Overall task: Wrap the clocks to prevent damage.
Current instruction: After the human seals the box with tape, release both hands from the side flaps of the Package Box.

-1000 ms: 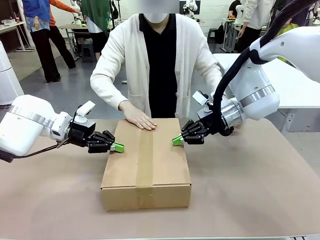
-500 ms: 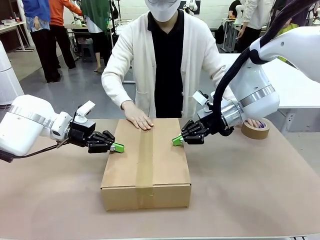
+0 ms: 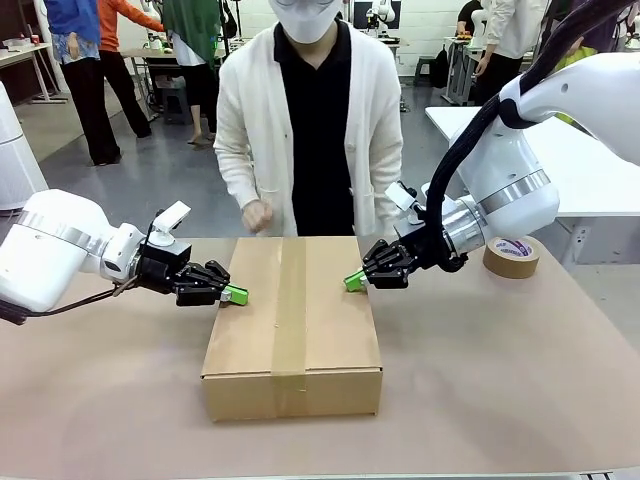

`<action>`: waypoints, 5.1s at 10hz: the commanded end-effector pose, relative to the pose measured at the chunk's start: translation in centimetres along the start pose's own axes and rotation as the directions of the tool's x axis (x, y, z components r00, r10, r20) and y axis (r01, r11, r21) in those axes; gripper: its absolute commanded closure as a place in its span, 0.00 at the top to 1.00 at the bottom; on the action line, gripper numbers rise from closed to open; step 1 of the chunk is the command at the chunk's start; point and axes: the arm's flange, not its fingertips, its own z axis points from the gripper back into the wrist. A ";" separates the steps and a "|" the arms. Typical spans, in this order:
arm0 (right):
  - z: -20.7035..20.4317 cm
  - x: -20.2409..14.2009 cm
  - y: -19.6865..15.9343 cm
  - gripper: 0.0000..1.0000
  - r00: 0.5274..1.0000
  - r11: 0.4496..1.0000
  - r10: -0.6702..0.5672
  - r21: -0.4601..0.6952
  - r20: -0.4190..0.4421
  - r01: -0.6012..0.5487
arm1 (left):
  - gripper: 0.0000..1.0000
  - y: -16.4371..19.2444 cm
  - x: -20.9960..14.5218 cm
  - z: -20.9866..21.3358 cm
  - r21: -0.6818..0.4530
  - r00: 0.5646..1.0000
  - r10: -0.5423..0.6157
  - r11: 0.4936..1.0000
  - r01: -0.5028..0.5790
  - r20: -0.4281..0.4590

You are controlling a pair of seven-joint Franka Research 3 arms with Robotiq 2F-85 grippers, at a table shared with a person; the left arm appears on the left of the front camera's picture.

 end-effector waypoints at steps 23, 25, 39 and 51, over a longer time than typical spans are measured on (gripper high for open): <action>20.2 20.1 11.1 0.01 0.958 0.982 -0.068 -0.186 -0.277 0.016 | 0.00 -12.1 23.3 14.7 0.224 0.894 -0.081 0.954 0.197 -0.441; 20.2 20.1 11.1 0.01 0.958 0.982 -0.068 -0.186 -0.277 0.016 | 0.00 -12.1 23.3 14.7 0.224 0.894 -0.081 0.954 0.197 -0.441; 19.9 19.5 11.7 1.00 0.954 0.986 -0.071 -0.164 -0.290 0.023 | 0.84 -12.9 24.6 15.0 0.181 0.890 -0.058 0.971 0.155 -0.452; 19.4 19.5 11.6 1.00 0.955 0.988 -0.069 -0.154 -0.288 0.024 | 1.00 -12.8 24.1 15.1 0.179 0.897 -0.068 0.970 0.161 -0.437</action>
